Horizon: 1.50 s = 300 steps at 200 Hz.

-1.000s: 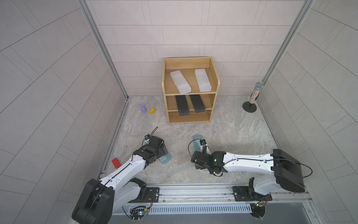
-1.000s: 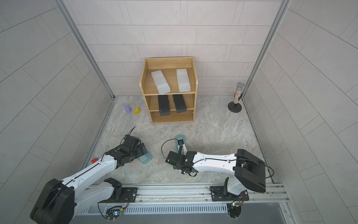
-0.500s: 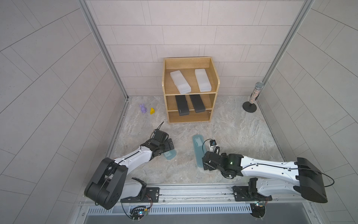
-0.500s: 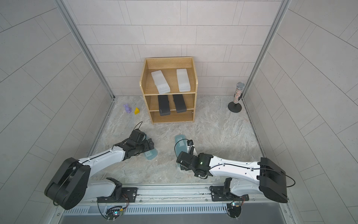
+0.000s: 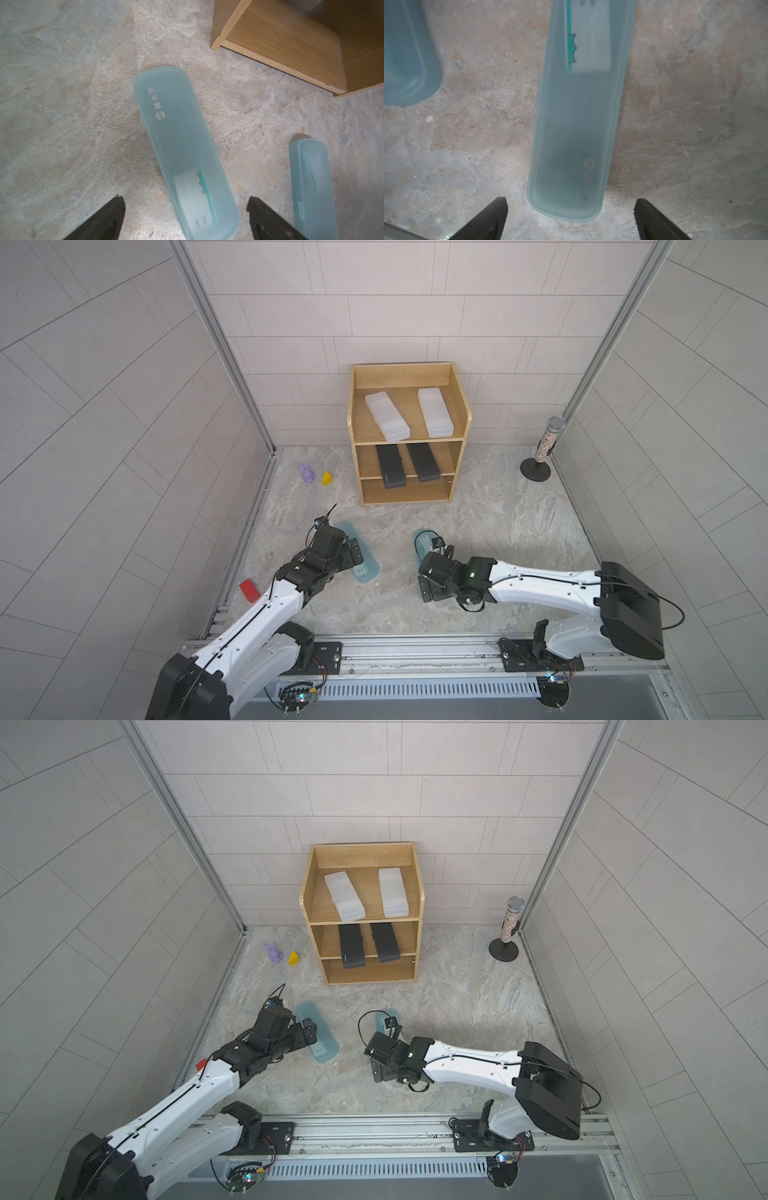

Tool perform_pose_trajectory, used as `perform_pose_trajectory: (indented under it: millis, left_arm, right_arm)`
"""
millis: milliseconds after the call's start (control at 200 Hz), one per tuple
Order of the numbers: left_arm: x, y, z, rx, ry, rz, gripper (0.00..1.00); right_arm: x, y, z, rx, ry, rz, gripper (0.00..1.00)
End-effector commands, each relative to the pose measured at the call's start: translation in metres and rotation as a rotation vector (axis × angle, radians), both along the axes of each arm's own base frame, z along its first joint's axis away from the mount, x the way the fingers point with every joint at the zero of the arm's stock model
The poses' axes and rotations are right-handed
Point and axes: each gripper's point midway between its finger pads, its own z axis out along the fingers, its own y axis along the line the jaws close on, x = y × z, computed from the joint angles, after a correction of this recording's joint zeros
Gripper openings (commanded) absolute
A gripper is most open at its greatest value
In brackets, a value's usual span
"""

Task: Place the pencil cases on the shelf according to color
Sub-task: Pick up the pencil case from the center of the board.

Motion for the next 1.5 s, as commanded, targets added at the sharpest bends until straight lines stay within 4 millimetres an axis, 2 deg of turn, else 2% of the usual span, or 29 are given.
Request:
perform_pose_trajectory:
  millis: [0, 155, 510, 575, 665, 931, 1096, 1321, 1496]
  left_arm:
    - [-0.013, 0.008, -0.009, 0.040, 0.053, 0.001, 1.00]
    - [-0.013, 0.004, -0.012, 0.017, 0.051, -0.005, 1.00]
    - [-0.016, 0.005, -0.018, 0.016, 0.051, -0.007, 1.00]
    - [-0.016, 0.008, -0.019, 0.025, 0.049, -0.002, 1.00]
    - [-0.017, 0.008, -0.021, 0.033, 0.056, -0.006, 1.00]
    - [-0.017, 0.006, -0.018, 0.015, 0.043, -0.010, 1.00]
    - [-0.017, 0.005, -0.014, 0.000, 0.032, -0.009, 1.00]
    - [-0.014, 0.002, -0.009, -0.021, 0.018, -0.007, 1.00]
    - [-0.009, -0.003, -0.008, -0.043, 0.011, -0.010, 1.00]
  right_arm:
    - [-0.005, -0.006, -0.015, -0.069, 0.055, -0.017, 1.00]
    - [-0.006, 0.000, -0.025, -0.105, 0.062, -0.008, 1.00]
    - [-0.003, 0.002, -0.050, -0.165, 0.064, -0.027, 1.00]
    - [-0.003, 0.003, -0.049, -0.173, 0.047, -0.023, 1.00]
    - [-0.003, 0.004, -0.047, -0.167, 0.030, -0.029, 0.96]
    - [-0.003, -0.011, -0.049, -0.182, -0.003, -0.063, 0.80]
    - [-0.001, -0.022, -0.037, -0.175, -0.048, -0.085, 0.76]
    - [0.008, -0.031, 0.004, -0.071, -0.180, -0.090, 0.73]
    - [0.030, -0.032, 0.032, -0.001, -0.287, -0.096, 0.75]
